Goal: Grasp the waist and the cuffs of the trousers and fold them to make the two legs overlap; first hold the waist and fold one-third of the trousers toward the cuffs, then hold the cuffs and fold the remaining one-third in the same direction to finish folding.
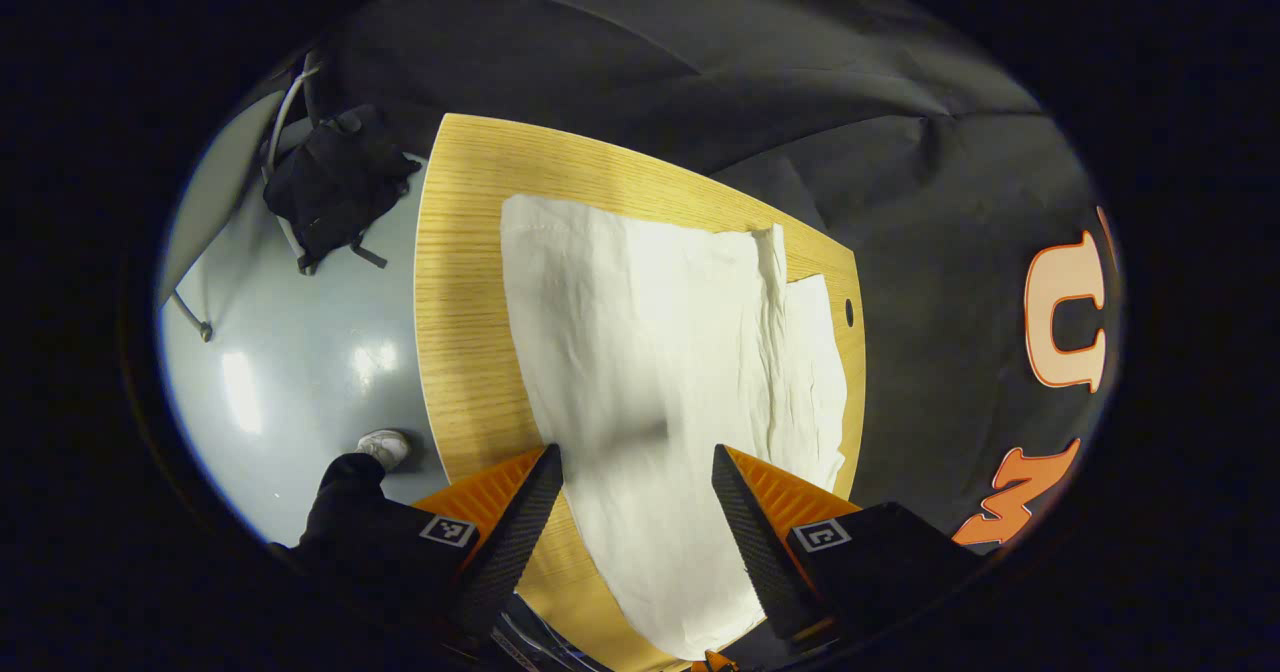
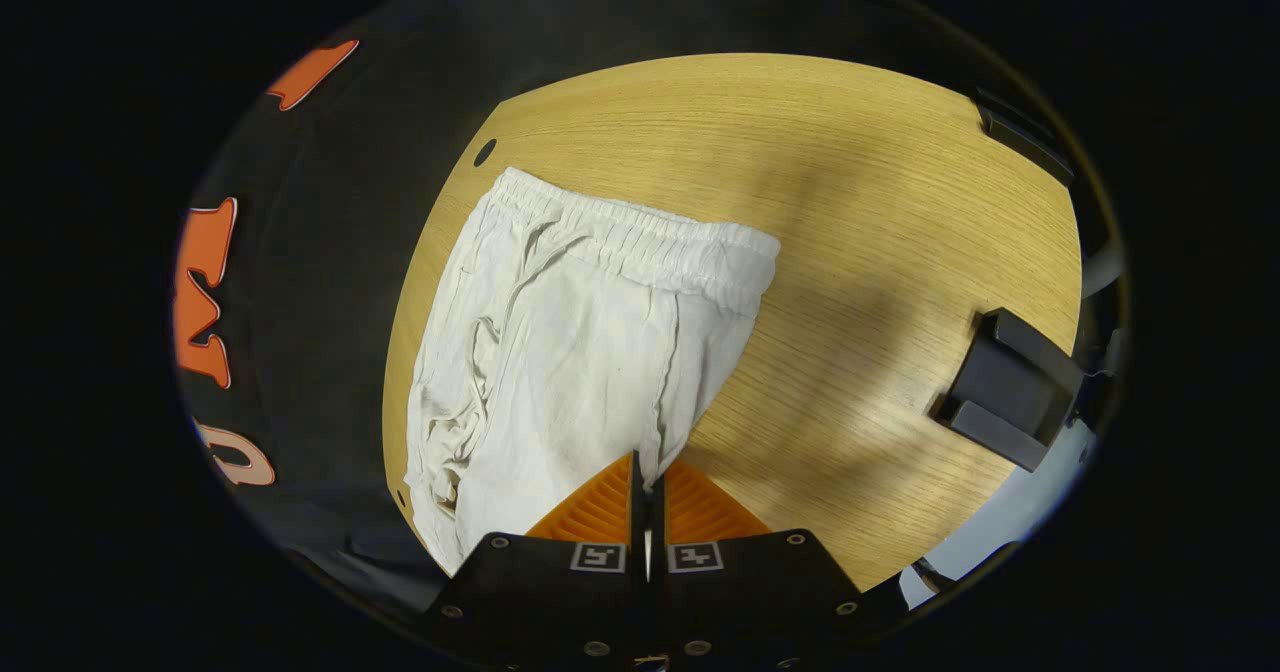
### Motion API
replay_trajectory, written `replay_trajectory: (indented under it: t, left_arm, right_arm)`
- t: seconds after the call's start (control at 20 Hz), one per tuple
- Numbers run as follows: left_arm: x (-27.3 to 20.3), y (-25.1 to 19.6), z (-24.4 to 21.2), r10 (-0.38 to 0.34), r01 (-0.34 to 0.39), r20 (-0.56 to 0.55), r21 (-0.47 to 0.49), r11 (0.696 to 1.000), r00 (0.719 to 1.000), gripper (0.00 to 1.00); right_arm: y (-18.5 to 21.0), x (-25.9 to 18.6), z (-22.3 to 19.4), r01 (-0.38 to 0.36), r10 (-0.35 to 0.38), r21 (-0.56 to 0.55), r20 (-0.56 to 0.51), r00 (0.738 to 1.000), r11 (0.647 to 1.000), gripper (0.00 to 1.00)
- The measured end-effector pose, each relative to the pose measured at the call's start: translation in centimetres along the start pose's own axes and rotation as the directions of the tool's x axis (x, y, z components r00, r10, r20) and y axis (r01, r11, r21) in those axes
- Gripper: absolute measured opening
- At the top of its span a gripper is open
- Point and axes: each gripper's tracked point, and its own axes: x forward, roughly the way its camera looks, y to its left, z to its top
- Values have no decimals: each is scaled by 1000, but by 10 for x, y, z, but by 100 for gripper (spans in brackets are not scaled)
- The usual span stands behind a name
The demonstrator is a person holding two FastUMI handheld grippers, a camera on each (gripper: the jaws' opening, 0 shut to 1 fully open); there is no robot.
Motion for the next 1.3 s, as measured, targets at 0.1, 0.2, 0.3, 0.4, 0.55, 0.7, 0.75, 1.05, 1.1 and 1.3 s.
replay_trajectory:
  t: [0.1, 0.2, 0.3, 0.4, 0.55, 0.7, 0.75, 1.05, 1.1, 1.3]
  left_arm:
    - [1, -3, 1, 1, -1, -2, 1, 1000, 1000, 98]
    - [3, 6, -6, 42, -41, -37, 15, 999, 998, 79]
    - [11, 12, -6, 68, -69, -45, -22, 997, 997, 38]
    - [19, 12, -4, 73, -76, -67, -50, 996, 995, 0]
    - [18, 6, -6, 51, -49, -78, 30, 998, 996, 4]
    - [15, -9, -6, 26, -18, -78, 110, 994, 997, 4]
    - [13, -18, -5, 11, -1, -85, 115, 993, 996, 4]
    - [0, -75, 16, -85, 104, -101, 207, 973, 991, 4]
    - [-1, -87, 18, -105, 127, -109, 221, 967, 989, 4]
    - [11, -134, 25, -145, 176, -130, 274, 946, 981, 4]
  right_arm:
    - [0, 0, 0, -2, 2, 9, -2, 1000, 1000, 1]
    - [1, 1, 1, -8, 8, 12, -2, 1000, 1000, 1]
    - [1, 0, 1, -10, 10, 17, -1, 1000, 1000, 1]
    - [2, 0, 1, -13, 13, 22, -1, 1000, 1000, 1]
    - [2, -2, 2, -15, 15, 2, -2, 1000, 1000, 1]
    - [9, -5, 5, -32, 32, -10, 18, 999, 999, 1]
    - [14, -6, 7, -41, 41, -3, 26, 999, 999, 1]
    - [54, -24, 20, -123, 121, 23, 87, 989, 992, 1]
    - [61, -28, 24, -137, 134, 23, 103, 986, 990, 1]
    - [102, -37, 42, -171, 171, -16, 142, 975, 985, 1]
